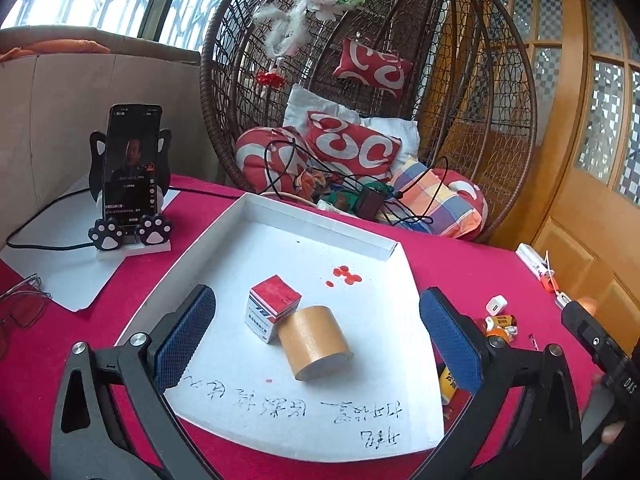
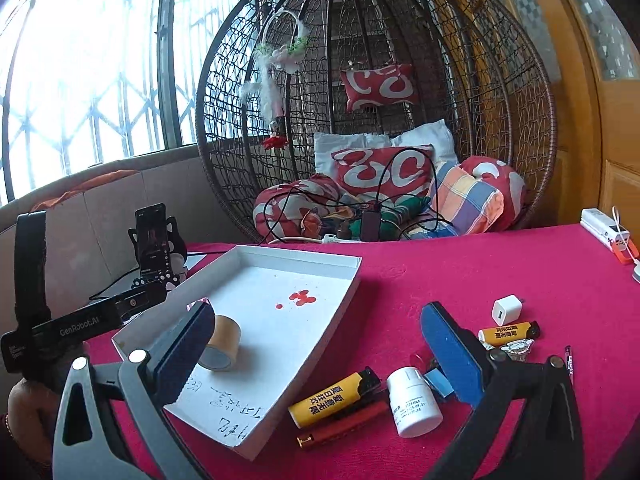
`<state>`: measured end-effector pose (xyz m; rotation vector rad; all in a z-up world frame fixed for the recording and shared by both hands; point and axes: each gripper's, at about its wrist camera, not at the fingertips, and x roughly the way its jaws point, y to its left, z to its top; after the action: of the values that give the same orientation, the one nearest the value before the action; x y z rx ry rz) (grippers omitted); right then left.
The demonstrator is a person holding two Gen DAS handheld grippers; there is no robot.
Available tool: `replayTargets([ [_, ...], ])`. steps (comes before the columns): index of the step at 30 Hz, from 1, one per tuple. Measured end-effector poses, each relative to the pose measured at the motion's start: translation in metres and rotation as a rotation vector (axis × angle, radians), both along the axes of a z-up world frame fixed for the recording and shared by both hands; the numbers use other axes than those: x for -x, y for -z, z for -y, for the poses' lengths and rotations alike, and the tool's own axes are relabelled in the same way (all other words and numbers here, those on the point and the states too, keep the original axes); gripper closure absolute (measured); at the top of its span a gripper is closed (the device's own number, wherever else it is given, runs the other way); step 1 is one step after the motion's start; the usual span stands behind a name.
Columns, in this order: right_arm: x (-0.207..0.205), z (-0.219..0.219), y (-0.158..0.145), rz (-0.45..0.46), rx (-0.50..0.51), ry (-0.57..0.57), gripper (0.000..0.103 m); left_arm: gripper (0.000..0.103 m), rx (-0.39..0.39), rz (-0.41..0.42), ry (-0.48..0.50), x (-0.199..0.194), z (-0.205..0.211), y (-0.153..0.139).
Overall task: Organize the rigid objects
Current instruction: 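Grasp the white bottle with the right tool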
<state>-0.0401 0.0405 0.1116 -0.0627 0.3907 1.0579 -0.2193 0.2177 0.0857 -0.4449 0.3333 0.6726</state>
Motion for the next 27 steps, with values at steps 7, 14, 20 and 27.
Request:
replayTargets([
  [7, -0.038, 0.056, 0.013, -0.031, 0.026, 0.166, 0.0, 0.0, -0.029, -0.124, 0.198, -0.044, 0.035, 0.009],
  [14, -0.064, 0.086, 0.053, -0.189, 0.117, 0.221, 0.0, 0.0, -0.052, -0.262, 0.402, -0.089, 0.067, 0.028],
  [20, -0.069, 0.084, 0.058, -0.278, 0.11, 0.12, 0.0, 0.004, -0.08, -0.309, 0.429, -0.1, 0.068, 0.024],
  [27, -0.047, 0.015, 0.061, -0.177, 0.289, -0.042, 0.022, 0.004, -0.127, -0.332, 0.446, -0.096, 0.07, 0.021],
])
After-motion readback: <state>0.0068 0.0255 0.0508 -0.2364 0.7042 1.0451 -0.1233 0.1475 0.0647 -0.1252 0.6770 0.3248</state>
